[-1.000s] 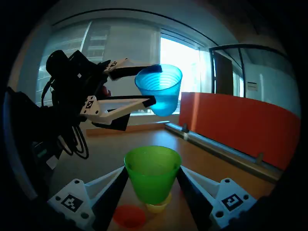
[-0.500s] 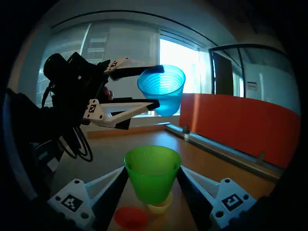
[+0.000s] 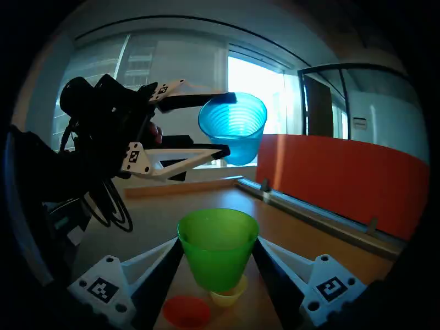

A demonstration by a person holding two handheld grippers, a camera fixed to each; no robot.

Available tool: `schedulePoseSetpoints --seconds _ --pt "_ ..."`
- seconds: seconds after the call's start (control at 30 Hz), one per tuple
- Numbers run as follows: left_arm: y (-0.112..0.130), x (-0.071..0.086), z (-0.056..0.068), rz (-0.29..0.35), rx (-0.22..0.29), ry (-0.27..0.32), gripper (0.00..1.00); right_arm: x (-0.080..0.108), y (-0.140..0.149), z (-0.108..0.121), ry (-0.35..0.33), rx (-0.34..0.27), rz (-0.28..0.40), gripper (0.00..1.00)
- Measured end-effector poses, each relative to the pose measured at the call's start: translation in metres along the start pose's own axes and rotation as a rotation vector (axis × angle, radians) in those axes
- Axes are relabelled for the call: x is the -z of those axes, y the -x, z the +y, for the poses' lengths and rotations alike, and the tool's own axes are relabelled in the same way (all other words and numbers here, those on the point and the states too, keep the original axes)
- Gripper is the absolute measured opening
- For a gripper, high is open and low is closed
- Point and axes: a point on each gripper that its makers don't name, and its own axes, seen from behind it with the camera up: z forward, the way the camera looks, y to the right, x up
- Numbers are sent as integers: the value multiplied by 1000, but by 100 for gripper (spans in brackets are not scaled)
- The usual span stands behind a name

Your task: Pour water

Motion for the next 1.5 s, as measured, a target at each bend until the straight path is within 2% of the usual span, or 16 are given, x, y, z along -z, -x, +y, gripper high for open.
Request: schedulePoseSetpoints --seconds 0.2,0.6,1.5 --pt "-1 1 0 -4 -26 6 86 0 -3 -1 -2 1 9 89" --pt "-3 1 2 -6 -42 15 86 -1 -5 -3 -4 -2 21 89" --pt "-11 0 3 -12 -119 21 86 -1 -7 -1 -2 6 25 89"
